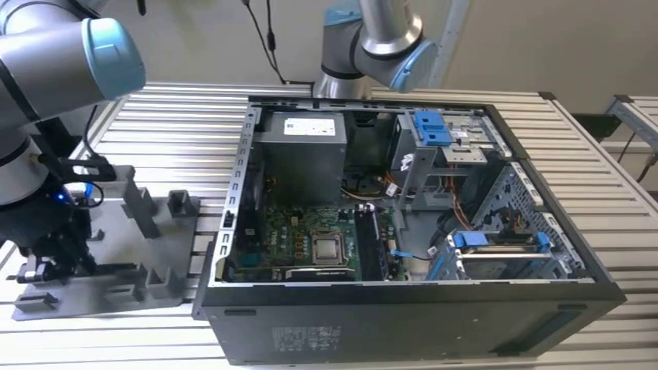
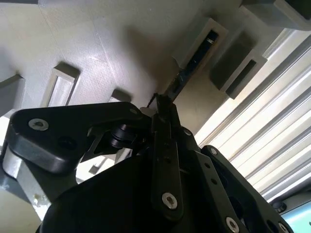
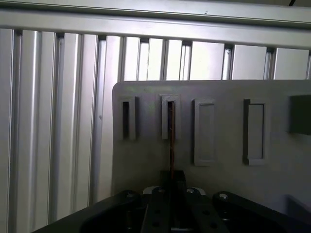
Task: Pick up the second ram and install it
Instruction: 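Pick up the second ram and move it above second insertion slot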
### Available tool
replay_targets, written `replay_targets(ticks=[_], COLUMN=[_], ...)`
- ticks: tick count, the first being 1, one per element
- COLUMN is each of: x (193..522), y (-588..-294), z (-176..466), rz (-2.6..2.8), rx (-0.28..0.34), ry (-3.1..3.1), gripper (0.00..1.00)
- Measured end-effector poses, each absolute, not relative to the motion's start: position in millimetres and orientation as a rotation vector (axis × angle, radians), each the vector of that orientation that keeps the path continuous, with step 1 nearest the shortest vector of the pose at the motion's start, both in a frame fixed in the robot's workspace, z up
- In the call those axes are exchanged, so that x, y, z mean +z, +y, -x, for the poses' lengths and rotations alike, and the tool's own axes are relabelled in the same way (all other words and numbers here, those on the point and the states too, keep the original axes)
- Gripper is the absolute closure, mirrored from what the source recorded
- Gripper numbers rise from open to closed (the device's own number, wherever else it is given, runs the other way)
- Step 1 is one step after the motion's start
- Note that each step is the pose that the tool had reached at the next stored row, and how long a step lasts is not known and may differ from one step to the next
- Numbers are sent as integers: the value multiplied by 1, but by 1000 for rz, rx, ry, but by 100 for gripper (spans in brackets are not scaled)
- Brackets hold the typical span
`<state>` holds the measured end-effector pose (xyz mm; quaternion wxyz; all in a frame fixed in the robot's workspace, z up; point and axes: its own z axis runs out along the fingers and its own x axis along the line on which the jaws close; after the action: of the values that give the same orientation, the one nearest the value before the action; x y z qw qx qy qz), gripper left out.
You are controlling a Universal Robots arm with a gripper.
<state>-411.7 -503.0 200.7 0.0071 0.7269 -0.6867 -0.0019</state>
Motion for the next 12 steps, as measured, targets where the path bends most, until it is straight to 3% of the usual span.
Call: replay_targets(ticks=[12], x=[221], y=[-503], z=[412], rz=[-2272], rx=[-7], ry=[-2148], gripper=[86])
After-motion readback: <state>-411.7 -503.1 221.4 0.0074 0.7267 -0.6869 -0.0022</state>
